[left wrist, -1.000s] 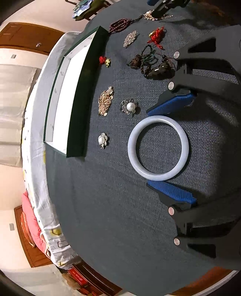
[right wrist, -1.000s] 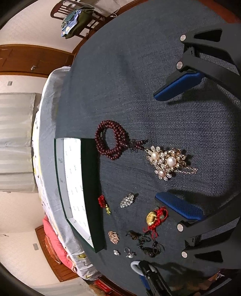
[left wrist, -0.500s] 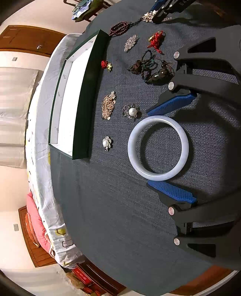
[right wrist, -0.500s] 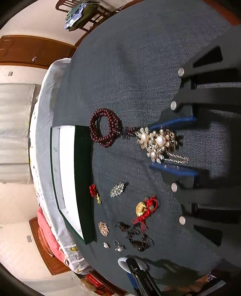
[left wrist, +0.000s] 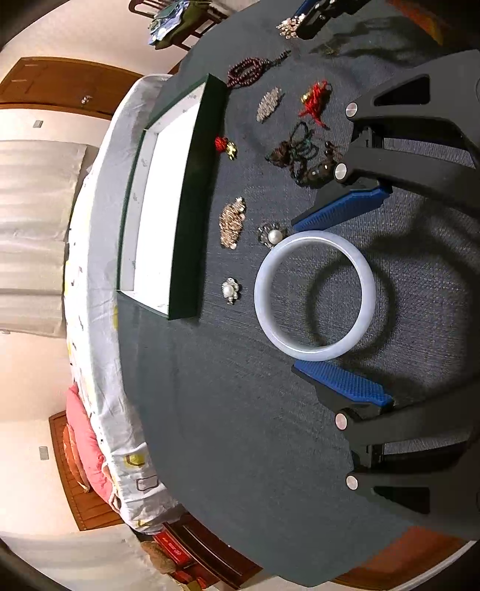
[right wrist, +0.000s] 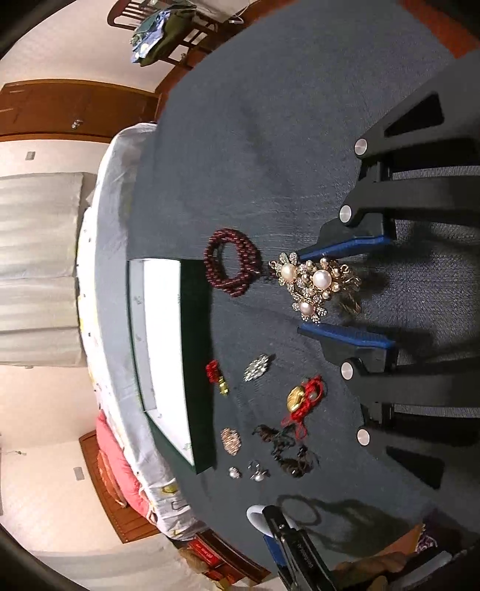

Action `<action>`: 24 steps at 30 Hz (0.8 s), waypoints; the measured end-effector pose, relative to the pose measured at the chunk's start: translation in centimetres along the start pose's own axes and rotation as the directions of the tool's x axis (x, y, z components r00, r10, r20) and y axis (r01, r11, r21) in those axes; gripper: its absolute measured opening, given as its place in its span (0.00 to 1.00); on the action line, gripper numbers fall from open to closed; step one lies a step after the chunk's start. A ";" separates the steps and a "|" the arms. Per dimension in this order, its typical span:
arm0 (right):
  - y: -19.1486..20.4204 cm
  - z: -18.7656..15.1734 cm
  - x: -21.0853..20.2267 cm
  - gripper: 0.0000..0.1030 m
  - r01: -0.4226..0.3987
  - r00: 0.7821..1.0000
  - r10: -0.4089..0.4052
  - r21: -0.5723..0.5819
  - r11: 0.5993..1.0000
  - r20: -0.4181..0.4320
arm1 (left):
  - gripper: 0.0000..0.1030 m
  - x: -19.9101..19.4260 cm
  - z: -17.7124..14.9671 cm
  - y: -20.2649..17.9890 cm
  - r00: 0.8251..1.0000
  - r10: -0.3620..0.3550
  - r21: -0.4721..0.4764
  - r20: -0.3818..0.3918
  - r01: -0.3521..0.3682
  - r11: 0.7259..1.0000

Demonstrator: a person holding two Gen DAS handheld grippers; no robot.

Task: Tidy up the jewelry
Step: 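Carry bangle and brooch into the white box and open both tools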

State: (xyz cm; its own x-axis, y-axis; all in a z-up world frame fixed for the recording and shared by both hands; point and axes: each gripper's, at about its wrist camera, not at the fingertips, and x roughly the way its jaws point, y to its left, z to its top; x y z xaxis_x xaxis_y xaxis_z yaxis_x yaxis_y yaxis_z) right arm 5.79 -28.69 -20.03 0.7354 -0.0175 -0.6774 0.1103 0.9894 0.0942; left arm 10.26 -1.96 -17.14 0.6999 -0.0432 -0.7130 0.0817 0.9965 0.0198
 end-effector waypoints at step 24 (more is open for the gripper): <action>1.7 13.5 -3.6 0.33 -0.079 0.949 0.092 -0.055 0.995 0.303 | 0.67 -4.7 11.7 -3.8 0.959 -0.112 0.052 0.260 0.102 0.993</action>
State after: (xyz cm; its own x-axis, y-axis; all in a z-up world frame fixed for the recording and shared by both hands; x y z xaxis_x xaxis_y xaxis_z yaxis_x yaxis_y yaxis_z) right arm 12.36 -28.93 -7.55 0.9102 0.0313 -0.4131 0.0144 0.9942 0.1070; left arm 14.92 -6.42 -5.64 0.8463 -0.1722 -0.5040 0.1900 0.9817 -0.0165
